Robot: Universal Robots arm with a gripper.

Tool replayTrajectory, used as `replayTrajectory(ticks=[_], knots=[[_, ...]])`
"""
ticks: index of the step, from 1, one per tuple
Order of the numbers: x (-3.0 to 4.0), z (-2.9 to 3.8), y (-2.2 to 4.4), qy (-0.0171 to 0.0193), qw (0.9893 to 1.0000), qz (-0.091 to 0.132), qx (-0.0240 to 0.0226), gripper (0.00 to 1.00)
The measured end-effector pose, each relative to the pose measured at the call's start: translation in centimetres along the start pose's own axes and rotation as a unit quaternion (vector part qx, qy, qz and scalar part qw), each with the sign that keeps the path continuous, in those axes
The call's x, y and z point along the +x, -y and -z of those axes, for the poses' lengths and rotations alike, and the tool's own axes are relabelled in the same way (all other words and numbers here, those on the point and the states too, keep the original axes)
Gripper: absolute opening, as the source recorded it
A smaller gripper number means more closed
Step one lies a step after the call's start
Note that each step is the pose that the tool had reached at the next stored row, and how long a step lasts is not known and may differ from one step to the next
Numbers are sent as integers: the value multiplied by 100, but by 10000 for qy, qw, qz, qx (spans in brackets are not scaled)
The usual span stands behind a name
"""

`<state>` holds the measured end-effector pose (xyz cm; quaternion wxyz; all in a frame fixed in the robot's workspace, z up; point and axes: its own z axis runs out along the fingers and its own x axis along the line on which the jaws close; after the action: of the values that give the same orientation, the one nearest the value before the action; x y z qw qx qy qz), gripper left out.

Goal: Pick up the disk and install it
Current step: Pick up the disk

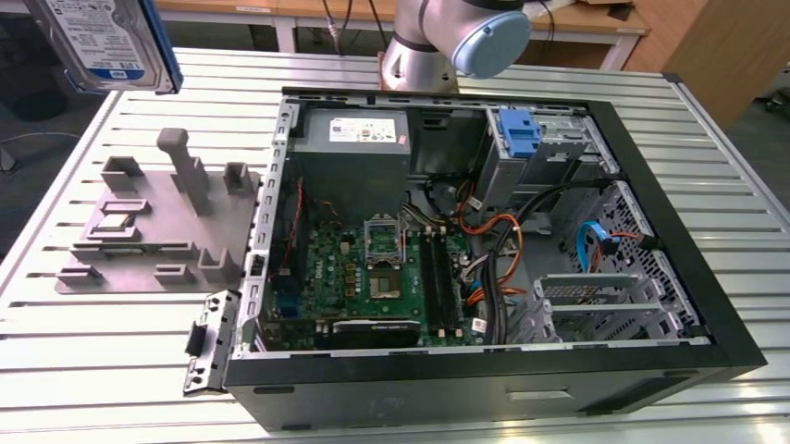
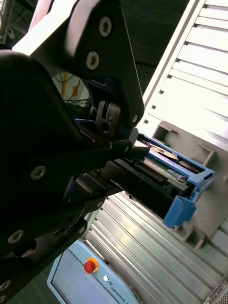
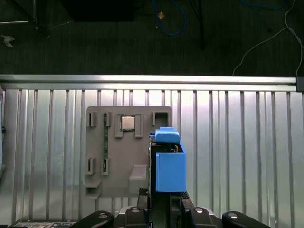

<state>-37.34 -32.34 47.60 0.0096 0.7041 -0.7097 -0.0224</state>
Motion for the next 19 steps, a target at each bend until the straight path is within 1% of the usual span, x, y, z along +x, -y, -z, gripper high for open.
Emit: replayTrajectory(ticks=[5, 16, 19], knots=[[0, 36, -2, 0, 10000, 0, 1, 35], [-3, 183, -8, 0, 10000, 0, 0, 35], [-3, 199, -9, 0, 10000, 0, 0, 35]])
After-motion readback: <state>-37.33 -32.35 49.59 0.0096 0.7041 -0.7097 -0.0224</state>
